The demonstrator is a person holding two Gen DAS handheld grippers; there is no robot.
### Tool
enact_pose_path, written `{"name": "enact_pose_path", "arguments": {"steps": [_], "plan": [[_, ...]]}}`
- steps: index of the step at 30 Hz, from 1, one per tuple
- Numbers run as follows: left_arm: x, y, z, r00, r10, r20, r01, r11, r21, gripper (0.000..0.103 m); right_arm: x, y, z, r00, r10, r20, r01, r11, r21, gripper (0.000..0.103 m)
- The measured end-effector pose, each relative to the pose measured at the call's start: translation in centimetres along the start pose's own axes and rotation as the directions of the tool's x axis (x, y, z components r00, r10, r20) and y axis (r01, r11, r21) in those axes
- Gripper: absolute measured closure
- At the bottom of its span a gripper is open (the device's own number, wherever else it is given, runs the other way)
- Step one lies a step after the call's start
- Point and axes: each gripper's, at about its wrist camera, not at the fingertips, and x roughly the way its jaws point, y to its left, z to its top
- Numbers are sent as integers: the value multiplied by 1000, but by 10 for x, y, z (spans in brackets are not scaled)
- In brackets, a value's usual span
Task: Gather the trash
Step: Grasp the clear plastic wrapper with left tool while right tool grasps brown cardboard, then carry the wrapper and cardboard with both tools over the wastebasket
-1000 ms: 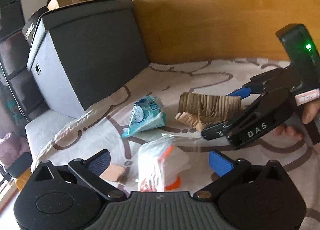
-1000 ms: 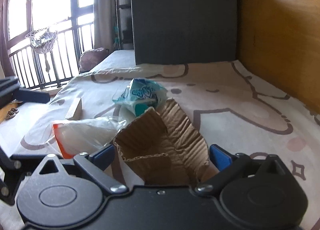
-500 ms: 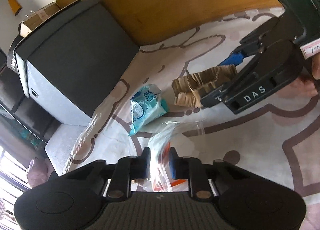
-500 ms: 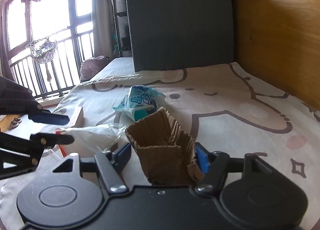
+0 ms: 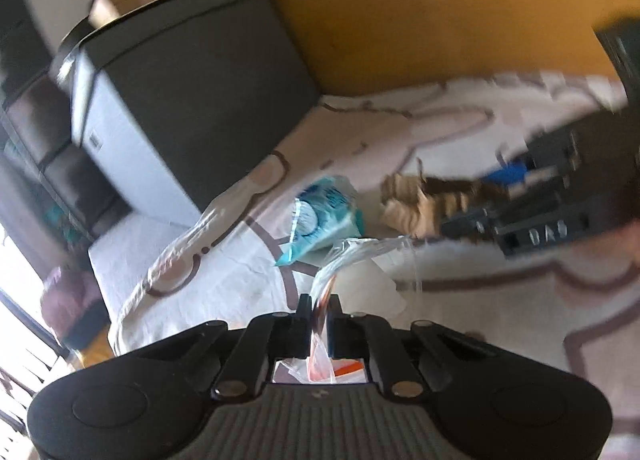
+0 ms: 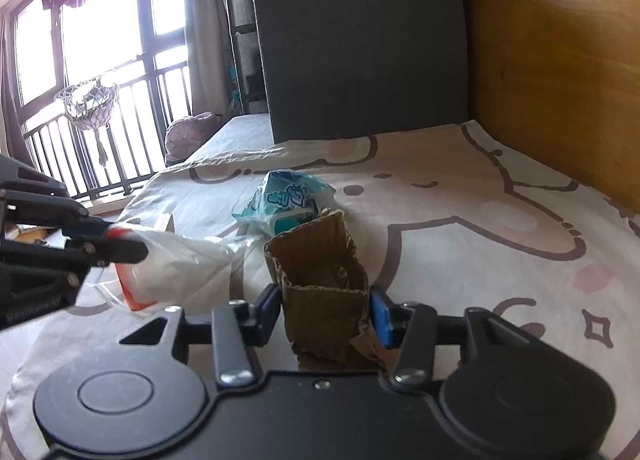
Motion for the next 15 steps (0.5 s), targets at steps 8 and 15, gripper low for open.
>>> {"name": "enact_pose_path", "arguments": {"steps": [8, 15], "plan": [[-19, 16, -12, 999, -32, 27, 38, 974, -224, 95, -8, 8, -2, 999, -40, 12, 40, 999, 10, 55], [-42, 25, -26, 998, -41, 57, 57, 946, -319, 96, -32, 27, 1, 995, -87, 46, 88, 996, -16, 55]]}}
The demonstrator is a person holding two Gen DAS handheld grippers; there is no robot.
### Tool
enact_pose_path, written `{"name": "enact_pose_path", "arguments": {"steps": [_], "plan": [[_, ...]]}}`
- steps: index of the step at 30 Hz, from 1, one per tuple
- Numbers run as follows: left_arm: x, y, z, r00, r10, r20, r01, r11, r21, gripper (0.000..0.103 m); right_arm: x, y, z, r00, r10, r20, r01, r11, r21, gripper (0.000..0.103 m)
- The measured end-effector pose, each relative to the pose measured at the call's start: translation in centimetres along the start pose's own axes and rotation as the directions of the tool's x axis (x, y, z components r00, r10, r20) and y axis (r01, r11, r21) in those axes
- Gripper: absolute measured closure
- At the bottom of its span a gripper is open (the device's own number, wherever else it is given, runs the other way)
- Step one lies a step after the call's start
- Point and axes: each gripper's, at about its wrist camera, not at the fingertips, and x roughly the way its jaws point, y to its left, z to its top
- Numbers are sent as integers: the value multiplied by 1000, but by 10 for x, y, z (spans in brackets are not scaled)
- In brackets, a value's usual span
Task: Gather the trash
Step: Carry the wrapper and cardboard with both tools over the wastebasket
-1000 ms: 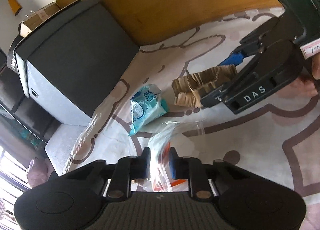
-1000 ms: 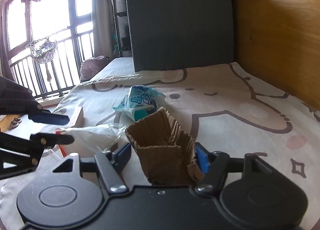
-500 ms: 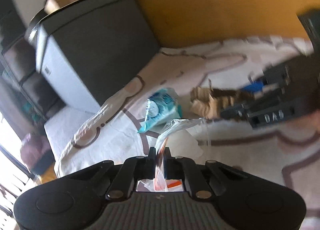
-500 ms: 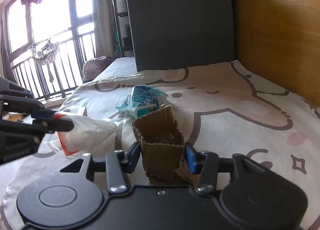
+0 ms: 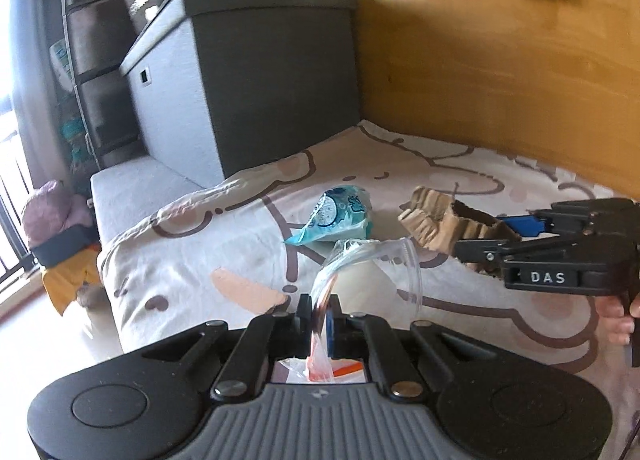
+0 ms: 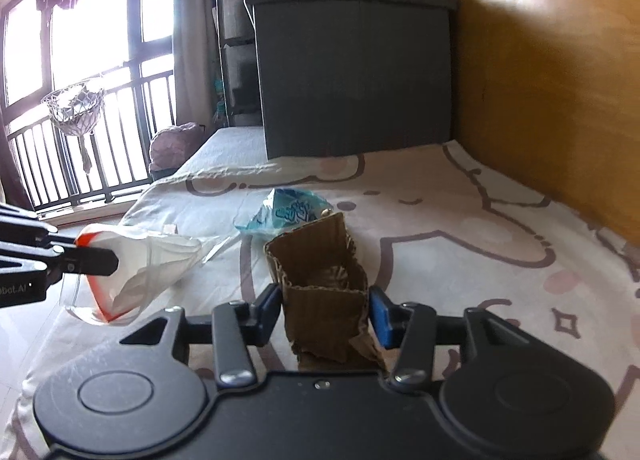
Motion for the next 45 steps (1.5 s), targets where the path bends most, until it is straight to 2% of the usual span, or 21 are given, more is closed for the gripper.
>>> {"name": "enact_pose_path", "arguments": {"steps": [6, 12, 21, 33, 45], "plan": [[-22, 3, -3, 1000, 13, 10, -13, 1000, -9, 97, -19, 7, 2, 999, -37, -12, 37, 999, 18, 55], [-45, 2, -5, 999, 31, 24, -30, 999, -41, 97, -43, 24, 3, 999, -39, -35, 40, 999, 7, 55], [-88, 4, -12, 998, 42, 56, -35, 991, -127, 97, -87, 51, 14, 997, -62, -38, 62, 998, 1, 55], [-147, 31, -20, 992, 77, 99, -53, 974, -222, 97, -129, 94, 29, 996, -84, -26, 83, 996, -44, 55], [-190, 85, -53, 984, 148, 96, -111, 943, -314, 97, -136, 152, 34, 998, -49, -27, 48, 998, -45, 55]]}}
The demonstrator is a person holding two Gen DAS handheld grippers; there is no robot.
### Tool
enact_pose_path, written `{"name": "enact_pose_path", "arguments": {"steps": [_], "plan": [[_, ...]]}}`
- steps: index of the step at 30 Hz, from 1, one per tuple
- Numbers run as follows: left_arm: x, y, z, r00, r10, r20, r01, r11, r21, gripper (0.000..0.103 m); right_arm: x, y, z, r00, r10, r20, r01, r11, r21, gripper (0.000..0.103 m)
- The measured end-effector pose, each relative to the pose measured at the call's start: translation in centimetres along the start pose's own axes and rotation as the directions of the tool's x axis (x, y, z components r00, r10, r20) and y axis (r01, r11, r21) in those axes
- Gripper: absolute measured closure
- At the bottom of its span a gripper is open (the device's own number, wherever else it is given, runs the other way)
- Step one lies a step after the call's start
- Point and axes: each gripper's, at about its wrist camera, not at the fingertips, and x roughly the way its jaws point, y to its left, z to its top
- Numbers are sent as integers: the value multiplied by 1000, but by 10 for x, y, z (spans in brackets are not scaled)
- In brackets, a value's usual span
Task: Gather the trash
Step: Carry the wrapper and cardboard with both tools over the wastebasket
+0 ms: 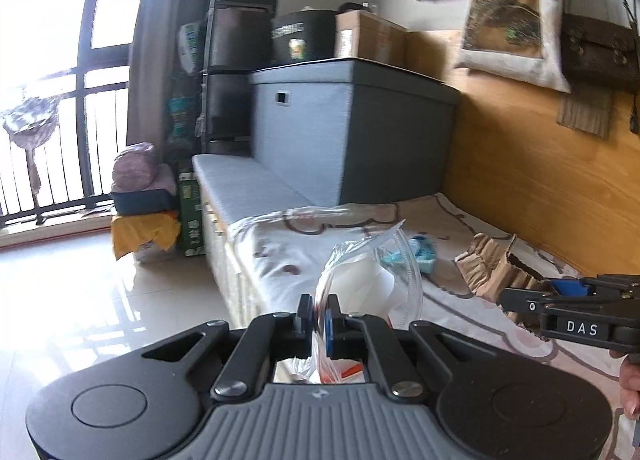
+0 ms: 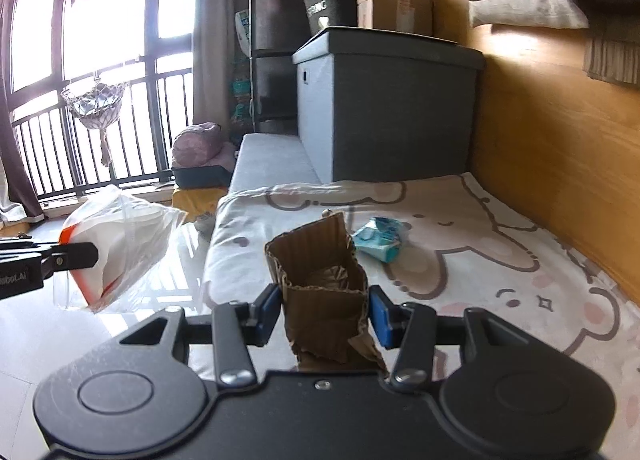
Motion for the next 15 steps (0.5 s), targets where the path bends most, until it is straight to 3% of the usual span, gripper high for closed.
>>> {"name": "enact_pose_path", "arguments": {"steps": [15], "plan": [[-19, 102, -30, 991, 127, -43, -131, 987, -94, 97, 28, 121, -5, 988, 139, -69, -143, 988, -63, 55]]}}
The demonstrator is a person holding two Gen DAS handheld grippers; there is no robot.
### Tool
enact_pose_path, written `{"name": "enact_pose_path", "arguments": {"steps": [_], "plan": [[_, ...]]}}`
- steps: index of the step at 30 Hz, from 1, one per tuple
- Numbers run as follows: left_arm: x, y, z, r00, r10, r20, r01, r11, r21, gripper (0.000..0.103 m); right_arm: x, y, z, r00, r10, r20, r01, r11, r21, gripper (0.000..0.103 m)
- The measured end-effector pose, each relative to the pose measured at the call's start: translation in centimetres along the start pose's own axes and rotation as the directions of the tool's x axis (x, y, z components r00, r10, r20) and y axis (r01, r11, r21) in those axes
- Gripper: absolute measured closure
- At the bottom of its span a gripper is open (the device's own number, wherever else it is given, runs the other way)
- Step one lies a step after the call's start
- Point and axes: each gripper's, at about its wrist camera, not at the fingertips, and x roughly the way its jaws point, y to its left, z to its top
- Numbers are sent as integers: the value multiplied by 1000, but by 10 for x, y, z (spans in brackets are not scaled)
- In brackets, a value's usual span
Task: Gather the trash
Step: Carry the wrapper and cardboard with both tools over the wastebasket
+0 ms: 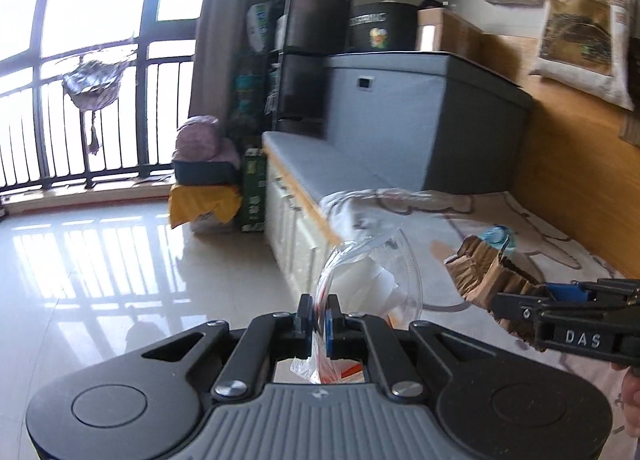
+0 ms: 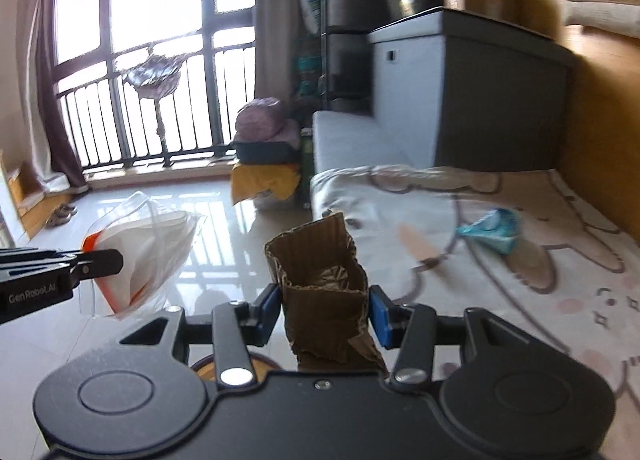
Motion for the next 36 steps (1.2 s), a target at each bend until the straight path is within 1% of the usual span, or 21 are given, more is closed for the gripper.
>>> {"name": "enact_pose_path", "arguments": {"steps": [7, 12, 16, 21, 25, 28, 32, 36], "plan": [[8, 38, -16, 998, 52, -32, -53, 998, -41, 97, 31, 51, -12, 997, 41, -61, -43, 999, -31, 55], [19, 60, -32, 994, 81, -71, -85, 995, -56, 97, 59, 78, -30, 990, 61, -126, -66, 997, -36, 55], [32, 76, -45, 989, 98, -112, -107, 991, -75, 97, 81, 91, -47, 982, 72, -177, -80, 996, -38, 55], [52, 92, -67, 979, 110, -170, -128, 987, -100, 97, 116, 102, -71, 966, 46, -254, -63, 996, -58, 55], [70, 102, -85, 971, 108, -214, -138, 982, -129, 97, 141, 103, -86, 953, 47, -300, -63, 997, -42, 55], [84, 109, -96, 963, 108, -246, -148, 978, -149, 97, 162, 101, -97, 936, 70, -345, -82, 996, -20, 55], [104, 113, -107, 952, 105, -286, -159, 973, -170, 97, 189, 100, -113, 903, 68, -424, -82, 997, -14, 55], [128, 113, -118, 939, 100, -329, -169, 967, -189, 97, 214, 94, -124, 873, 100, -477, -92, 995, 41, 55]]}}
